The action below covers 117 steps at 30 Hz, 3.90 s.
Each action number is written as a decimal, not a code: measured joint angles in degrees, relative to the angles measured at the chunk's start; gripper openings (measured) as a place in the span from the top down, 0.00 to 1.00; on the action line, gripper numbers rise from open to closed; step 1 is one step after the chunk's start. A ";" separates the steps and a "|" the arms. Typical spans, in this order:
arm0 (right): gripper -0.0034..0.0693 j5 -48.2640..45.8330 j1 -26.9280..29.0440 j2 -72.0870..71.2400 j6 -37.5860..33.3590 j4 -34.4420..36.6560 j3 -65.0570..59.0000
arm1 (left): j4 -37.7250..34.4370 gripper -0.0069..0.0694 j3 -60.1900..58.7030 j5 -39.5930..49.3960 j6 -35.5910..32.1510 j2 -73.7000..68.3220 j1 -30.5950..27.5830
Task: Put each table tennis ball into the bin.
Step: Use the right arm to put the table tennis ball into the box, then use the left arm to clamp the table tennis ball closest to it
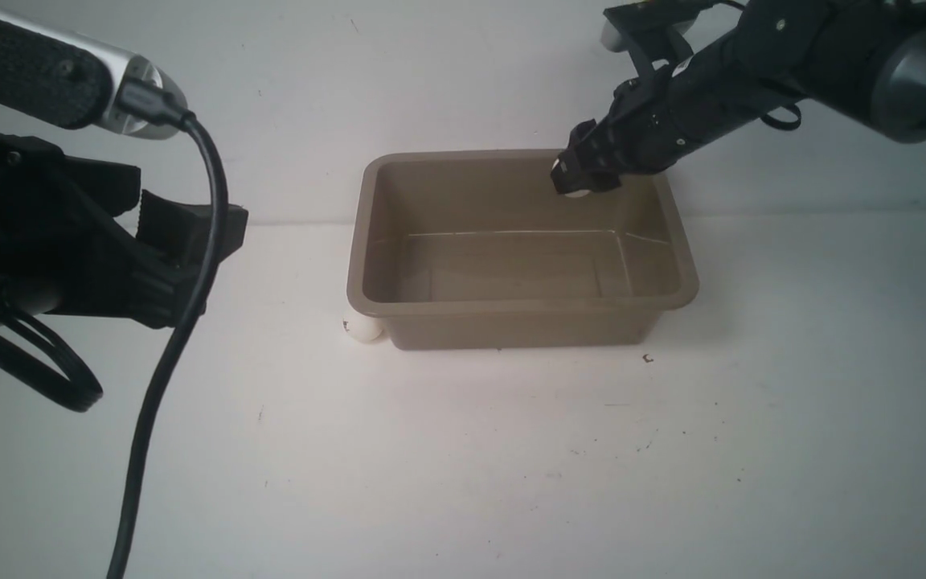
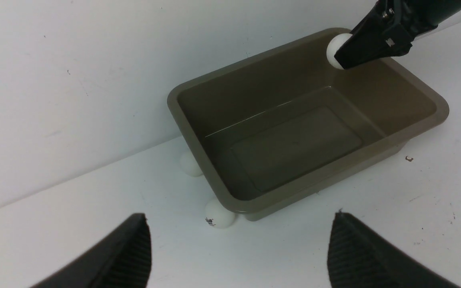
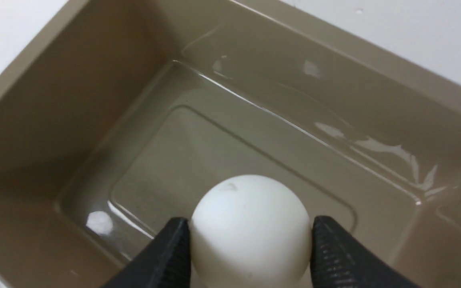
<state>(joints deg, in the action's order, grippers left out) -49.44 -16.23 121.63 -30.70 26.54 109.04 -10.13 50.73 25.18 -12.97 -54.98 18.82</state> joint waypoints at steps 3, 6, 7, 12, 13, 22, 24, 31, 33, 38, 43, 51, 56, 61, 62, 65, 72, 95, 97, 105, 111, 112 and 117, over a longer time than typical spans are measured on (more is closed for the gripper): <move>0.45 0.00 0.00 0.00 -0.20 -1.03 0.20 | 0.00 0.21 0.00 0.00 0.00 0.00 0.00; 0.32 -0.06 0.00 0.00 -0.20 -1.50 0.20 | 0.00 0.21 0.00 0.00 0.00 0.00 0.00; 0.26 -0.06 0.00 0.00 -0.06 -1.71 0.20 | 0.00 0.21 0.00 0.00 0.00 0.00 0.00; 0.11 0.85 0.00 -1.36 0.54 -3.87 0.20 | 0.00 0.21 0.00 0.66 0.00 0.00 0.00; 0.11 1.17 0.00 -2.40 0.82 -4.45 0.20 | 0.00 0.21 0.00 1.12 0.00 0.00 0.00; 0.11 -4.08 0.00 -19.02 5.93 -11.95 0.20 | 0.88 0.21 0.00 2.64 0.00 -1.70 0.00; 0.11 -7.60 0.00 -22.94 7.50 -13.23 0.20 | 1.03 0.21 0.00 2.28 0.00 -2.29 0.00; 0.12 -19.75 0.00 -33.65 11.76 -15.96 0.20 | 1.30 0.21 0.03 -1.88 -1.04 -5.25 0.00; 0.12 -21.51 0.00 -35.32 11.88 -15.70 0.20 | 1.30 0.21 0.03 -3.08 -1.37 -5.87 0.00; 0.13 -23.54 0.00 -37.82 11.62 -14.83 0.20 | 1.30 0.21 0.03 -6.94 -1.61 -7.22 0.00; 0.14 -23.88 0.00 -42.69 11.62 -14.49 -0.17 | 1.30 0.21 0.03 -9.09 -1.74 -9.57 0.00; 0.14 -23.88 0.00 -55.74 11.62 -13.69 -11.96 | 1.30 0.21 0.03 -9.16 -1.86 -14.49 0.00; 0.14 -23.63 0.00 -61.50 11.17 -13.69 -22.55 | 1.48 0.21 0.03 -10.76 -2.46 -18.93 -0.07; 0.14 -20.26 0.00 -63.72 10.14 -13.69 -30.25 | 6.12 0.21 0.21 -12.02 -9.78 -24.91 -0.36; 0.14 -19.42 0.00 -63.72 10.09 -13.69 -31.56 | 7.10 0.21 0.21 -12.62 -11.32 -26.27 -0.36; 0.14 -18.91 0.00 -63.72 10.03 -13.26 -32.73 | 8.13 0.21 0.21 -14.25 -13.57 -28.76 -0.36; 0.14 -18.29 0.00 -64.01 8.82 -12.78 -32.79 | 8.38 0.21 0.28 -18.02 -14.42 -32.84 -0.36; 0.14 -17.19 0.00 -66.90 8.60 -11.19 -32.85 | 6.44 0.21 0.31 -19.54 -11.42 -38.71 -2.04; 0.14 -17.19 0.00 -66.90 8.91 -11.14 -32.85 | 5.23 0.21 0.31 -19.04 -9.96 -37.64 -2.04; 0.14 -17.05 0.00 -66.90 9.21 -11.14 -32.85 | 3.69 0.21 0.31 -16.83 -8.13 -26.07 -2.04; 0.14 -13.71 0.00 -66.90 9.58 -11.14 -32.90 | -0.07 0.21 0.31 -12.85 -6.36 -14.56 -0.36; 0.14 -13.08 0.00 -66.90 9.58 -10.92 -32.90 | -0.36 0.21 0.31 -12.65 -6.39 -12.59 0.36; 0.14 -11.95 0.00 -66.90 9.58 -8.59 -32.90 | -1.97 0.21 0.31 -11.88 -6.34 -4.82 2.88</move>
<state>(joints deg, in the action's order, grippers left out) -61.39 -16.23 54.73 -21.13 17.95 76.13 -12.10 51.03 13.31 -19.31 -59.80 21.69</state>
